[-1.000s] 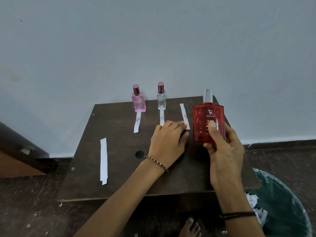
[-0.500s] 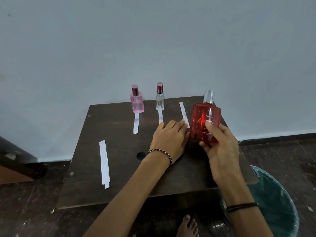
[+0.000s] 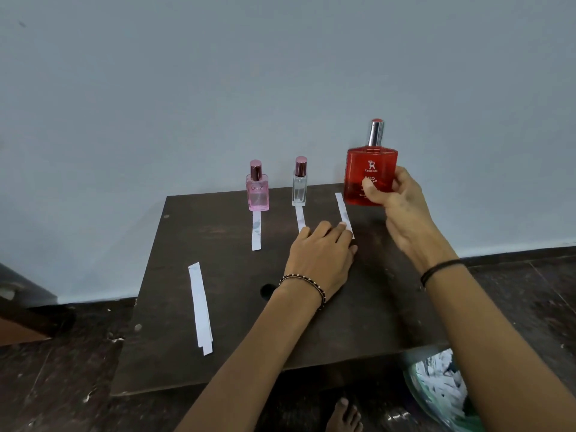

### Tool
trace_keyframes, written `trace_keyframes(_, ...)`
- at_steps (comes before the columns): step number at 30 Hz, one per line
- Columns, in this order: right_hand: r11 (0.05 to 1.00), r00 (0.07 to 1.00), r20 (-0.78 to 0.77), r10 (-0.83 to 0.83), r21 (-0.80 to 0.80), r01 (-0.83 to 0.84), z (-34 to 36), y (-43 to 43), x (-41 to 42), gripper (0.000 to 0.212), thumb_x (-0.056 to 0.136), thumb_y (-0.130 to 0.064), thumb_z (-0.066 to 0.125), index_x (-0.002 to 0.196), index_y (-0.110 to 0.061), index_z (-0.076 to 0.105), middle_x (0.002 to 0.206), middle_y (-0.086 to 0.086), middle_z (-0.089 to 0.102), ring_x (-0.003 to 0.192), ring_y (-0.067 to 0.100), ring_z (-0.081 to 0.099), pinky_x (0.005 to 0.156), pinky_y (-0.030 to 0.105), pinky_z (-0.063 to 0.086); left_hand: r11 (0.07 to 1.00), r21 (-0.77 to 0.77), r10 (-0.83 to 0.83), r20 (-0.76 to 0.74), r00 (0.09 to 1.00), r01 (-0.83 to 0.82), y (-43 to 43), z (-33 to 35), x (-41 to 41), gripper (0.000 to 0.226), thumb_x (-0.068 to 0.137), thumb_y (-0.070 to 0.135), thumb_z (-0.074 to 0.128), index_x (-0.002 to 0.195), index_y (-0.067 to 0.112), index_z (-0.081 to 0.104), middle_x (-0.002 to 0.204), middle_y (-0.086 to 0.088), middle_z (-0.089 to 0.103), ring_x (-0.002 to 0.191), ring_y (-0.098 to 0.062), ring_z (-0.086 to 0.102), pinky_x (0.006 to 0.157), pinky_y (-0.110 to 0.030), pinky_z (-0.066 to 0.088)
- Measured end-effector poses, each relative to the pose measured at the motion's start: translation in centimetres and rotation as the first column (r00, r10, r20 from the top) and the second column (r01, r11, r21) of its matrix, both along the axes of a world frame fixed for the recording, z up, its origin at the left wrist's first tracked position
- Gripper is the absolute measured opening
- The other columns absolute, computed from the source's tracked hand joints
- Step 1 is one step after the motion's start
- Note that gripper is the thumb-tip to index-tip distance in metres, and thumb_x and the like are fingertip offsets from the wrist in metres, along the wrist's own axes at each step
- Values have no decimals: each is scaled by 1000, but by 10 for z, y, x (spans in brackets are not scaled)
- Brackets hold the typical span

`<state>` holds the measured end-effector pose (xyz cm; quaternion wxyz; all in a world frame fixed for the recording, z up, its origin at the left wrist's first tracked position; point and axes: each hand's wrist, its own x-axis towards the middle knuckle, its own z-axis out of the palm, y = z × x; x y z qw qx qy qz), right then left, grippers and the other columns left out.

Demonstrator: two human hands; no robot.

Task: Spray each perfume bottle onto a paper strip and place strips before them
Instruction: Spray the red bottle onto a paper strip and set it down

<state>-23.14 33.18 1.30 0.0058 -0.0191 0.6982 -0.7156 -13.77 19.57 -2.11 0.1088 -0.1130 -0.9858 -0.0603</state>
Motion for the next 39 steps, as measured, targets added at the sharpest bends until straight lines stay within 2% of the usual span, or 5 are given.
trace_keyframes(5,997,997,6,71,25,-71,-10,-7,-26,50,89,-8,73,131,-24,50,118,-14,65,105,-1,62,73,14,54,1000,27,15,-2,1000,-15,5,1,2,40,105,36,37,134,15,55,142,-2,57,126,-21,50,98,-39,41)
trace_keyframes(12,978,978,21,207,35,-208,-19,-3,-37,48,85,-8,75,120,-34,55,120,-16,66,110,-1,62,86,19,54,999,26,47,11,999,-47,9,-2,2,39,104,29,39,137,14,50,147,-2,52,130,-22,45,101,-40,37)
trace_keyframes(22,936,937,35,348,37,-350,-24,-7,-46,58,83,-14,76,131,-30,48,135,-6,60,131,11,54,114,39,41,993,73,86,23,996,-88,14,-4,1,37,104,29,39,137,15,51,145,-2,53,130,-22,45,103,-43,37)
trace_keyframes(34,930,941,46,336,141,-339,-22,4,-48,64,86,-1,74,140,-18,45,142,2,57,133,15,52,114,35,41,991,81,103,13,995,-103,15,-6,0,37,104,28,42,136,14,52,143,-3,55,129,-23,47,102,-44,37)
trace_keyframes(39,937,970,58,237,251,-244,-26,14,-35,72,84,3,76,144,-16,42,141,-1,55,135,13,48,112,23,35,990,77,119,23,993,-120,17,-7,1,38,103,28,44,138,16,50,148,-2,51,131,-22,45,104,-45,35)
